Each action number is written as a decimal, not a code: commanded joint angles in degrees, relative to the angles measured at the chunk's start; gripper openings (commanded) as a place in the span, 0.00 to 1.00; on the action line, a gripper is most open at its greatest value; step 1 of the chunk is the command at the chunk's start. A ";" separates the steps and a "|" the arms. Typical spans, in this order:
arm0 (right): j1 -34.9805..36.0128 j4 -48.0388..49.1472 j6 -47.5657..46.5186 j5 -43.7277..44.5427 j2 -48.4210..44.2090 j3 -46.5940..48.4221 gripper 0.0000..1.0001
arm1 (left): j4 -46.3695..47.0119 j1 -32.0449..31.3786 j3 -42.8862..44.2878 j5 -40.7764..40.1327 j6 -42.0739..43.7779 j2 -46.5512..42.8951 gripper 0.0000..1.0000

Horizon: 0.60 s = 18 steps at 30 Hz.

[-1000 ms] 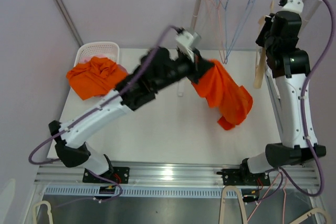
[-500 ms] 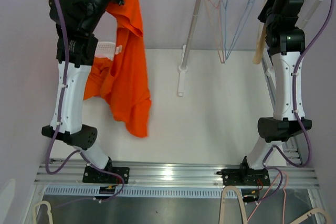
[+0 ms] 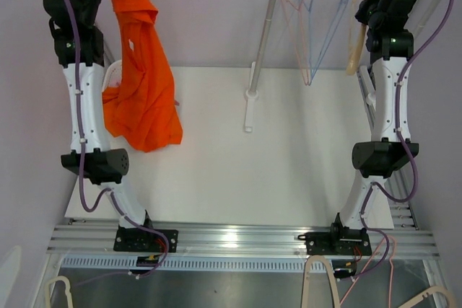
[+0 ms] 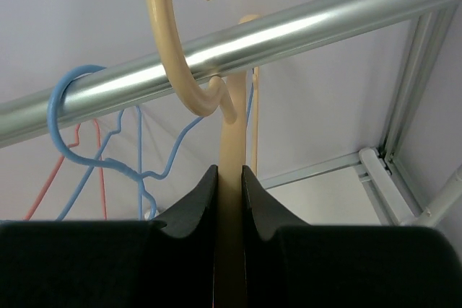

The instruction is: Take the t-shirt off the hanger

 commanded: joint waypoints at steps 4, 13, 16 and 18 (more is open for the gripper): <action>-2.17 7.35 4.77 -6.01 2.41 2.92 0.00 | -0.73 2.43 -7.94 -7.62 -5.04 -3.70 0.01; -3.40 4.37 6.36 -10.05 2.94 0.64 0.00 | -7.12 2.34 -31.88 -20.09 -12.51 -8.81 0.01; -3.93 3.13 7.24 -12.24 2.33 -1.03 0.00 | -18.36 2.34 -29.33 -25.71 -14.01 -4.95 0.01; -4.20 1.04 7.24 -13.30 2.15 -0.77 0.00 | -22.07 2.52 -27.57 -28.26 -15.41 -3.54 0.01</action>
